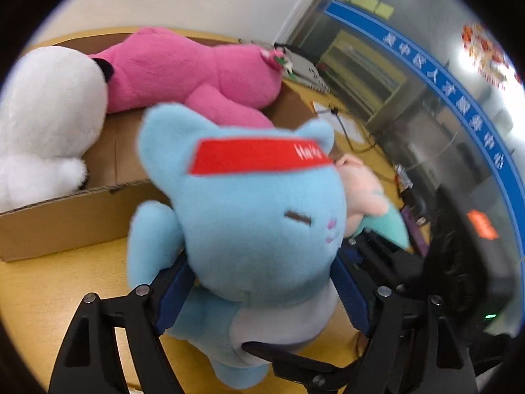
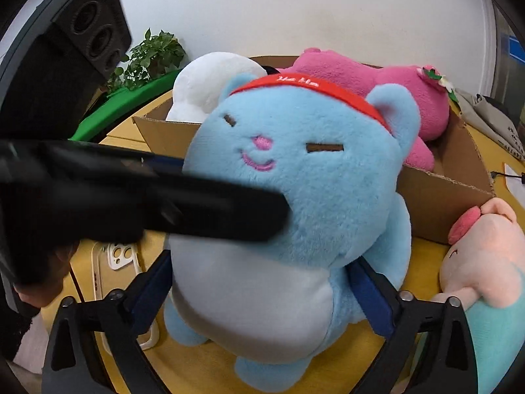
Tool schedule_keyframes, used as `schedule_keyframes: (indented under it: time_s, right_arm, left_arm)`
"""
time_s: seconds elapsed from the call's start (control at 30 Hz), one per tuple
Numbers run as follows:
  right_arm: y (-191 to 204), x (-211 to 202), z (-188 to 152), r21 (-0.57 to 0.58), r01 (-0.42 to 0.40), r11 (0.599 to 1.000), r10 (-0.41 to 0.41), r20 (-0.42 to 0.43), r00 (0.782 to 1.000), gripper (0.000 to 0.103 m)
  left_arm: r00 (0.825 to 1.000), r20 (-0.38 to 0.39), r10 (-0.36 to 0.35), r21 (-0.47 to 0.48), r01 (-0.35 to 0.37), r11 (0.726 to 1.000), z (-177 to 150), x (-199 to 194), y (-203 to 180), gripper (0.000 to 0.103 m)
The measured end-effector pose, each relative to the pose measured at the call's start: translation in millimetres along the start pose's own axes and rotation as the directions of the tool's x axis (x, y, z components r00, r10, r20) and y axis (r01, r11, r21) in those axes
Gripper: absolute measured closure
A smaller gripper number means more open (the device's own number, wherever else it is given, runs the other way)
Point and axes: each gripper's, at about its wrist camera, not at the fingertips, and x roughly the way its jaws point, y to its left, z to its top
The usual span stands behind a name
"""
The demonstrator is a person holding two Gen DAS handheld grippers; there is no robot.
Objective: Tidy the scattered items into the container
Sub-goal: 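Lift the blue cat with both grippers and carry it over the box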
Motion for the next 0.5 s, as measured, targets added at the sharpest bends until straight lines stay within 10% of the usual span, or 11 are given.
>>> schedule_keyframes:
  time_s: [0.5]
  right_arm:
    - [21.9,-65.4,45.6,-0.078,0.03,0.996,-0.019,0.14,0.99,0.025]
  left_arm:
    - [0.992,0.124,-0.036,0.015,0.035,0.999,34.1,-73.4,-33.0,0.036]
